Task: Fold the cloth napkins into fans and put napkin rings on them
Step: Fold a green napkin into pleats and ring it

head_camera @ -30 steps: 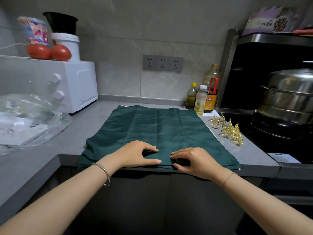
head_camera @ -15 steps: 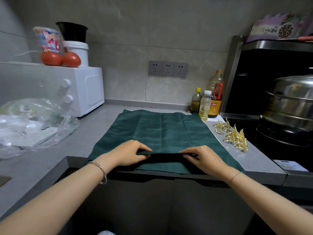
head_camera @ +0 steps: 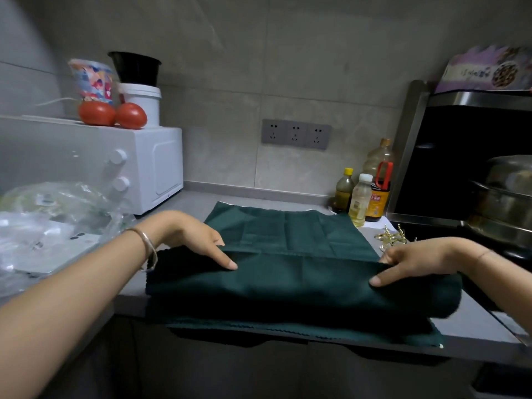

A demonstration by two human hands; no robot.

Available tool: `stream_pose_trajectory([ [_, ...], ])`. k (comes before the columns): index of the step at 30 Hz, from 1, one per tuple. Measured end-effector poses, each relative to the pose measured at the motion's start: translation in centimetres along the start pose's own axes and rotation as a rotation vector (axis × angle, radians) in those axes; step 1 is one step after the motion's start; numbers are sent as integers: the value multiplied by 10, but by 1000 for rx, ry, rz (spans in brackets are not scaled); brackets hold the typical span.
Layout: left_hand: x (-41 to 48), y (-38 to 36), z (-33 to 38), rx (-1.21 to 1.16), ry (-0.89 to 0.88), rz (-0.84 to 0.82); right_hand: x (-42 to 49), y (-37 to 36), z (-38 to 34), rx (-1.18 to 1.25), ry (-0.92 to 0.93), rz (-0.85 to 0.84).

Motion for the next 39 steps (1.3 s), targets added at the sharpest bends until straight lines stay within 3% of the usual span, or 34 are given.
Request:
stream_pose_trajectory([
  [2, 1, 12, 4, -1, -1, -31, 0, 6, -7, 111, 79, -86],
  [4, 13, 30, 8, -38, -7, 5, 13, 21, -9, 178, 160, -69],
  [6, 34, 48, 11, -74, -33, 110, 35, 40, -3, 96, 201, 46],
  [11, 91, 102, 25, -79, -155, 555, 111, 94, 19, -439, 270, 436],
  [15, 143, 120, 23, -2, -92, 748, 165, 106, 37, -464, 289, 550],
  [20, 194, 143, 20, -27, -83, 809, 218, 117, 56, -480, 263, 613],
  [27, 239, 162, 15, -24, -62, 813, 261, 124, 80, -475, 210, 563],
  [34, 255, 161, 16, 52, -47, 788, 275, 125, 93, -273, 196, 590],
  [39, 253, 165, 13, 143, -10, 845, 280, 122, 93, -341, 180, 576],
])
Point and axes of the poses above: each hand's wrist, its own x-axis towards the middle knuckle, its own y-axis out of the back of the hand, z = x × y, the point moved 9 cm from there along x, towards the middle knuckle, and after that the axes turned 15 degrees about y, right-handed, at the moved point
